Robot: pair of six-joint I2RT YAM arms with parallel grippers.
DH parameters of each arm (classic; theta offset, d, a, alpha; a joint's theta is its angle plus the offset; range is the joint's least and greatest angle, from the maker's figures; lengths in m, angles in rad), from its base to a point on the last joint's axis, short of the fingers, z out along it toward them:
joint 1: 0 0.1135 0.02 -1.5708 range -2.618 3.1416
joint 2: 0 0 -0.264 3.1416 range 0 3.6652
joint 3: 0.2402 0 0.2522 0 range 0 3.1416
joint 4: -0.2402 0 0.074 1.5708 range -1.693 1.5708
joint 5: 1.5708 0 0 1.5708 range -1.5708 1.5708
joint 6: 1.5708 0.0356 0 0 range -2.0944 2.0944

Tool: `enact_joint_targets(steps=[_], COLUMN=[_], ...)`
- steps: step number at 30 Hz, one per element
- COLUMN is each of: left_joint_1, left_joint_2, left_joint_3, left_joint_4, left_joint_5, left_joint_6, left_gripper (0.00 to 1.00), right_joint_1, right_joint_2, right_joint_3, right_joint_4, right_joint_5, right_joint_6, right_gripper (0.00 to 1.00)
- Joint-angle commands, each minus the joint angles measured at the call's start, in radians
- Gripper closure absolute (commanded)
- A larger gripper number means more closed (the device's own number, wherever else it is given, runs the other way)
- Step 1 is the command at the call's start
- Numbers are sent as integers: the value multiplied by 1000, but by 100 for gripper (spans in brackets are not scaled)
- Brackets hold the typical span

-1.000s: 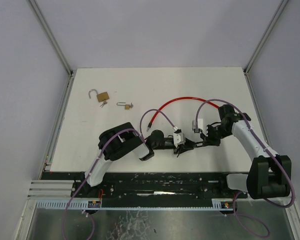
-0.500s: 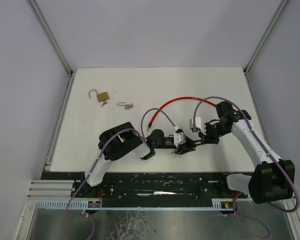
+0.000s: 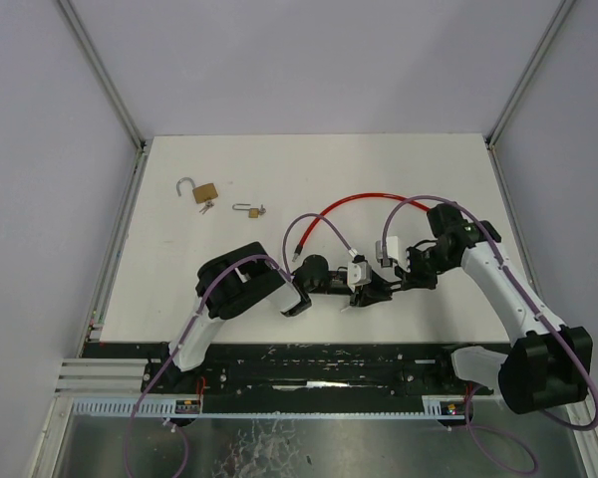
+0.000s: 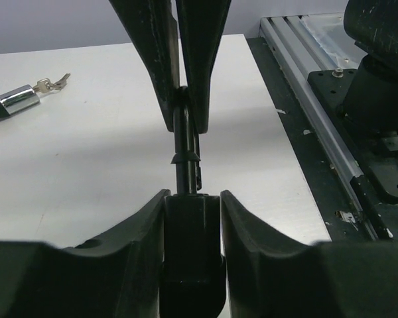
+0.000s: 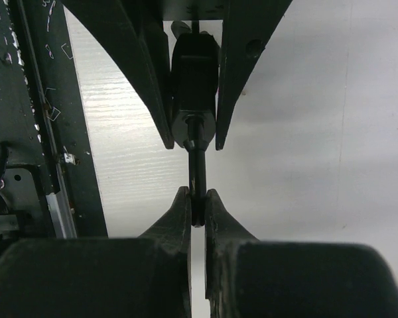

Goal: Lock with the key
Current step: Lock the lock.

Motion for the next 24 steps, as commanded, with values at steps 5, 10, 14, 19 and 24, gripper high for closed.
enact_joint_targets(steps=[5,10,14,19,24], left_joint_1=[-5,-3,-3,3,0], left_joint_2=[-2,-3,3,4,-4], left_joint_3=[-9,-6,9,12,-13], left_joint_4=[63,60,38,43,82], left_joint_5=[-42,-30,25,43,17], left_joint_6=[-14,-13,-9,-13,-13], left_gripper=[54,56,76,100,100], right_joint_1=[11,12,12,11,0], right_joint_2=[-50,-54,-32,-14,-16], right_joint_3=[77,86,88,107,100], right_joint_4=[-40,-52,-72,-108,-91], right_joint_5=[31,29,1,-59,-102], right_joint_6=[-24,-29,-44,-75,-54], right_gripper=[100,100,100,100,74])
